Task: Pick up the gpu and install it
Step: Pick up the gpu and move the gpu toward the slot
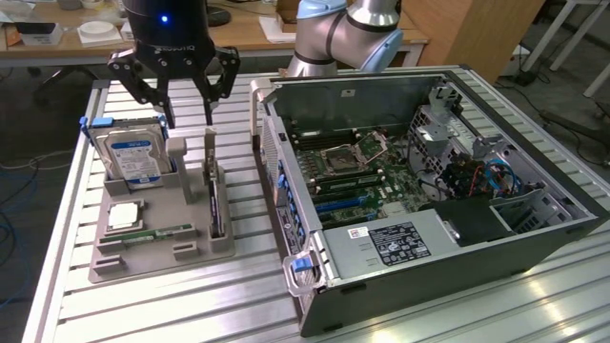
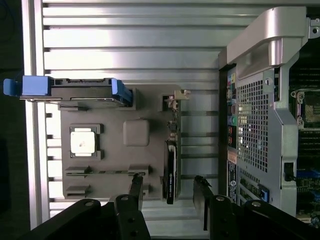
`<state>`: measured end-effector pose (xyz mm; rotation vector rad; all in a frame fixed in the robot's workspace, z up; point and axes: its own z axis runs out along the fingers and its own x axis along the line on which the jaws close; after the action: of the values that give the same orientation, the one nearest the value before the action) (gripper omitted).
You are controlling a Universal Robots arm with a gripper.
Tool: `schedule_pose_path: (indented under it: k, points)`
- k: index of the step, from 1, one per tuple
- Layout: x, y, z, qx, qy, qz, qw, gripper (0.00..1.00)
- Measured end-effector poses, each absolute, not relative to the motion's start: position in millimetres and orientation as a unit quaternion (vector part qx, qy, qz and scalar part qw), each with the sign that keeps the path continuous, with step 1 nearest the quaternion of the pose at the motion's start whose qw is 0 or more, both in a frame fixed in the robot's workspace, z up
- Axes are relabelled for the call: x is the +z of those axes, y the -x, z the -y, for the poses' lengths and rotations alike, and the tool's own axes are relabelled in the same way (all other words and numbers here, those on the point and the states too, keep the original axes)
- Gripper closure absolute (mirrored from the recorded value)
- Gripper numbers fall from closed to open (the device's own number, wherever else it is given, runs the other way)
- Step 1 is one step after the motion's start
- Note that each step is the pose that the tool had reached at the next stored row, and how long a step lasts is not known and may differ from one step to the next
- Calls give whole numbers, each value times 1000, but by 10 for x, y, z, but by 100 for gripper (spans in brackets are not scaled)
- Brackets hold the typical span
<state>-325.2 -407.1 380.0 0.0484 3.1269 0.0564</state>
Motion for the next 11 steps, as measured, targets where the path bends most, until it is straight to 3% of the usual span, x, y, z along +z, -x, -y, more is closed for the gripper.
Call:
schedule_pose_path:
  k: [11]
  points:
    - [3759, 3234, 4114, 18, -15, -1000, 7, 47]
